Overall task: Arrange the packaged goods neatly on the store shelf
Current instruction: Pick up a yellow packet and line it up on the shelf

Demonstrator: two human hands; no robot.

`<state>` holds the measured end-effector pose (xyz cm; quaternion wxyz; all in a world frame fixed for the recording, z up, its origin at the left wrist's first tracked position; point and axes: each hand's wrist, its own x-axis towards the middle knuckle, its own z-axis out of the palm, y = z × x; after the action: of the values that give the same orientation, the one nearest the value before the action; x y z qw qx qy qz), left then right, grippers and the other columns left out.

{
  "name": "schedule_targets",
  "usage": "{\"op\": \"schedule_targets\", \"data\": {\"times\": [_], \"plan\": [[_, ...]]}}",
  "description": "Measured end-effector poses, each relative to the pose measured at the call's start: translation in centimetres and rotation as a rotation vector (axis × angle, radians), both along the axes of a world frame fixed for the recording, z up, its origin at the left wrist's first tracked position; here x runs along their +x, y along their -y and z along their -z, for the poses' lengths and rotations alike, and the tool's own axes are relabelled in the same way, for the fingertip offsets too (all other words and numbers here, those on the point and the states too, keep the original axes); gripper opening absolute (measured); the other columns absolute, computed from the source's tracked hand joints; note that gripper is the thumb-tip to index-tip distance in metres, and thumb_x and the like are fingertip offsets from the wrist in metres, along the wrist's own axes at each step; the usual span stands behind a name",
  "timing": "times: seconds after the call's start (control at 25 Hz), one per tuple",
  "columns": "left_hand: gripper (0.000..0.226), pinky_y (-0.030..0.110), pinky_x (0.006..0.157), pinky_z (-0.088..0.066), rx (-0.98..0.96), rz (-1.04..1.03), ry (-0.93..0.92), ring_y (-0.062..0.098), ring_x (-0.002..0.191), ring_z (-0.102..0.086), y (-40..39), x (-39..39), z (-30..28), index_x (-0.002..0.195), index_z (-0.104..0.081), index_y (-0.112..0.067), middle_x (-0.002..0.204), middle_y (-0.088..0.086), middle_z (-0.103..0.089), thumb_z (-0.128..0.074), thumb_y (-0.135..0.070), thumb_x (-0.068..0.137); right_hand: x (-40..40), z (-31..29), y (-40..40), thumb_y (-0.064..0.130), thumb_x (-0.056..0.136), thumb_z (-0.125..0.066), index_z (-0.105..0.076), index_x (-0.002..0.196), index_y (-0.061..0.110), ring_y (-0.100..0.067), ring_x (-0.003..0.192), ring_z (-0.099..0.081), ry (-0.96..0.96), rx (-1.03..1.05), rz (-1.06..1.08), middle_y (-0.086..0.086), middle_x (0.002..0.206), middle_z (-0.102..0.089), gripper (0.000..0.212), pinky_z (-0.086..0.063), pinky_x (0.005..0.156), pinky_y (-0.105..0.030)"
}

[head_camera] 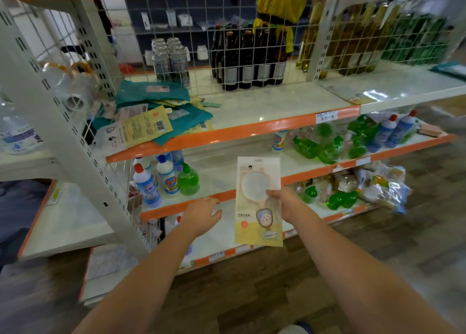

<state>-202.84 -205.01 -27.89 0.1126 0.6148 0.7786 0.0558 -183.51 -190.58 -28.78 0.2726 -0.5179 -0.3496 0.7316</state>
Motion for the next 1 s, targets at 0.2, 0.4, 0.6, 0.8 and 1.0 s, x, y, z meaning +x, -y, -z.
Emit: {"op": "schedule_targets", "data": {"times": [0.2, 0.4, 0.6, 0.8, 1.0], "plan": [[0.042, 0.034, 0.098, -0.044, 0.001, 0.052, 0.047, 0.02, 0.118, -0.053, -3.4, 1.5, -0.8, 0.131, -0.053, -0.019, 0.13, 0.001, -0.057, -0.043, -0.036, 0.094, 2.5, -1.8, 0.1, -0.004, 0.089, -0.054, -0.054, 0.118, 0.005, -0.031, 0.083, -0.062, -0.07, 0.029, 0.049, -0.018, 0.1, -0.065, 0.031, -0.053, 0.067, -0.042], [0.032, 0.035, 0.083, -0.047, 0.02, 0.114, 0.034, 0.024, 0.104, -0.058, -7.3, 2.9, -2.0, 0.114, -0.062, -0.017, 0.113, 0.005, -0.063, -0.044, -0.031, 0.09, 4.5, -3.1, -1.9, -0.004, 0.085, -0.06, -0.054, 0.125, -0.001, -0.04, 0.101, -0.061, -0.107, 0.057, 0.141, -0.026, 0.118, -0.061, 0.041, -0.05, 0.088, -0.052], [0.033, 0.034, 0.088, -0.048, 0.033, 0.212, 0.033, 0.022, 0.108, -0.057, -11.6, 4.9, -3.7, 0.116, -0.062, -0.02, 0.116, 0.003, -0.063, -0.044, -0.031, 0.091, 7.5, -5.1, -4.1, -0.002, 0.089, -0.056, -0.056, 0.112, 0.006, -0.036, 0.085, -0.062, -0.169, 0.078, 0.22, -0.022, 0.102, -0.065, 0.025, -0.051, 0.078, -0.049], [0.038, 0.033, 0.099, -0.043, 0.038, 0.312, -0.011, 0.019, 0.122, -0.05, -16.8, 8.1, -5.3, 0.128, -0.055, -0.022, 0.131, 0.0, -0.057, -0.044, -0.032, 0.093, 12.1, -6.2, -6.9, 0.002, 0.09, -0.055, -0.054, 0.121, 0.003, -0.044, 0.102, -0.059, -0.191, 0.105, 0.319, -0.026, 0.114, -0.062, 0.031, -0.047, 0.089, -0.056], [0.038, 0.033, 0.099, -0.044, 0.028, 0.39, -0.004, 0.018, 0.121, -0.051, -22.2, 13.9, -7.1, 0.128, -0.054, -0.023, 0.131, -0.001, -0.057, -0.042, -0.036, 0.094, 18.3, -7.8, -10.6, 0.005, 0.091, -0.055, -0.053, 0.119, 0.004, -0.046, 0.107, -0.056, -0.186, 0.111, 0.402, -0.028, 0.121, -0.058, 0.028, -0.046, 0.088, -0.058]]}}
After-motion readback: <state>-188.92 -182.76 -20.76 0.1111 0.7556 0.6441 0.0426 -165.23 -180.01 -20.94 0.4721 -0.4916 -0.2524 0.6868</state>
